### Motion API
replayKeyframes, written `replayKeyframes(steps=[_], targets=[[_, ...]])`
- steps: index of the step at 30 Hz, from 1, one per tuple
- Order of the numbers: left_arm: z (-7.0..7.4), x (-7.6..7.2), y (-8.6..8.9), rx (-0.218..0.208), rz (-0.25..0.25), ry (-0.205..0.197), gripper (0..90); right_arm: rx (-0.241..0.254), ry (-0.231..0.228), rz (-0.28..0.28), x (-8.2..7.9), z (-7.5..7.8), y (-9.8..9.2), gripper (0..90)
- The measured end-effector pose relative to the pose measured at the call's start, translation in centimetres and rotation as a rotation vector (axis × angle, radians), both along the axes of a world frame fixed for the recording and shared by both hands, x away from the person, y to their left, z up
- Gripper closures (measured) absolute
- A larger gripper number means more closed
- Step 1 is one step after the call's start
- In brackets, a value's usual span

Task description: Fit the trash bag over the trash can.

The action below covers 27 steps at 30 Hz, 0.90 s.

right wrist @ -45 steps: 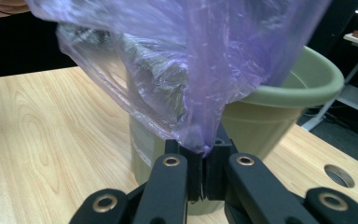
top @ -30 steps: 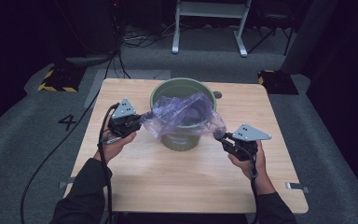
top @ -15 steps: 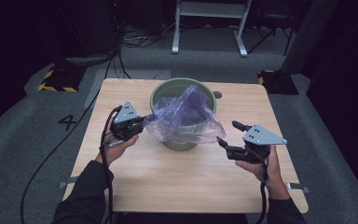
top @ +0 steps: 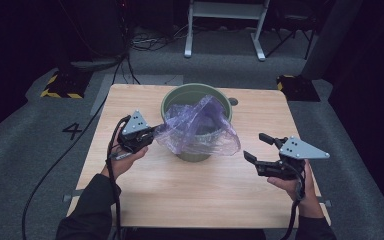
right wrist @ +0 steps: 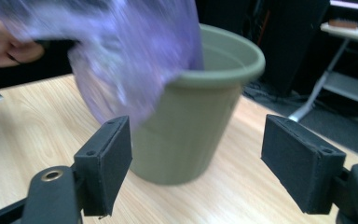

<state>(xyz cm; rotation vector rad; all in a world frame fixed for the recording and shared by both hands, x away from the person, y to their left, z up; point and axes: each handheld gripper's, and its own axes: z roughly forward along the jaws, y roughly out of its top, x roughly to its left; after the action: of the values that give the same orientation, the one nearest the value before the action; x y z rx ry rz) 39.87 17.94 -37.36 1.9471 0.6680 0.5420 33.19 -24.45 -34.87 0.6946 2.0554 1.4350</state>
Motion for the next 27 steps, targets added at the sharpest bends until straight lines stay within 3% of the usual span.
replayKeyframes(steps=[3, 7, 14, 17, 19, 21, 23, 25, 27], targets=[[0.0, 0.0, 0.1, 0.001, 0.005, -0.001, 89.5, 0.007, -0.029, 0.033, -0.6, 1.3, 0.7, 24.5], [0.0, -0.1, -0.1, 0.01, 0.003, -0.006, 89.1, 0.002, -0.059, 0.028, -1.0, 2.8, 2.1, 24.8], [0.1, -0.2, -0.4, 0.023, -0.002, -0.012, 88.2, -0.019, -0.076, 0.048, -0.4, 3.6, 4.1, 24.5], [0.0, -0.2, -0.5, 0.022, -0.002, -0.01, 88.0, -0.038, -0.07, 0.019, 0.5, 3.6, 4.8, 26.6], [0.0, -0.2, -0.5, 0.024, 0.003, -0.013, 87.0, -0.047, -0.066, -0.011, 1.5, 3.5, 5.0, 35.5], [0.0, -0.1, -0.5, 0.024, 0.007, -0.01, 85.5, -0.043, -0.057, -0.002, 2.1, 3.5, 5.1, 46.7], [0.0, -0.1, -0.5, 0.024, 0.012, -0.008, 84.1, -0.052, -0.062, 0.0, 2.9, 3.4, 5.1, 65.7], [-0.1, -0.1, -0.5, 0.023, 0.013, -0.008, 82.7, -0.044, -0.067, 0.003, 3.4, 3.3, 5.1, 77.3], [-0.2, 0.0, -0.4, 0.02, 0.018, -0.007, 78.5, -0.049, -0.069, -0.009, 4.1, 3.1, 5.1, 83.5]])
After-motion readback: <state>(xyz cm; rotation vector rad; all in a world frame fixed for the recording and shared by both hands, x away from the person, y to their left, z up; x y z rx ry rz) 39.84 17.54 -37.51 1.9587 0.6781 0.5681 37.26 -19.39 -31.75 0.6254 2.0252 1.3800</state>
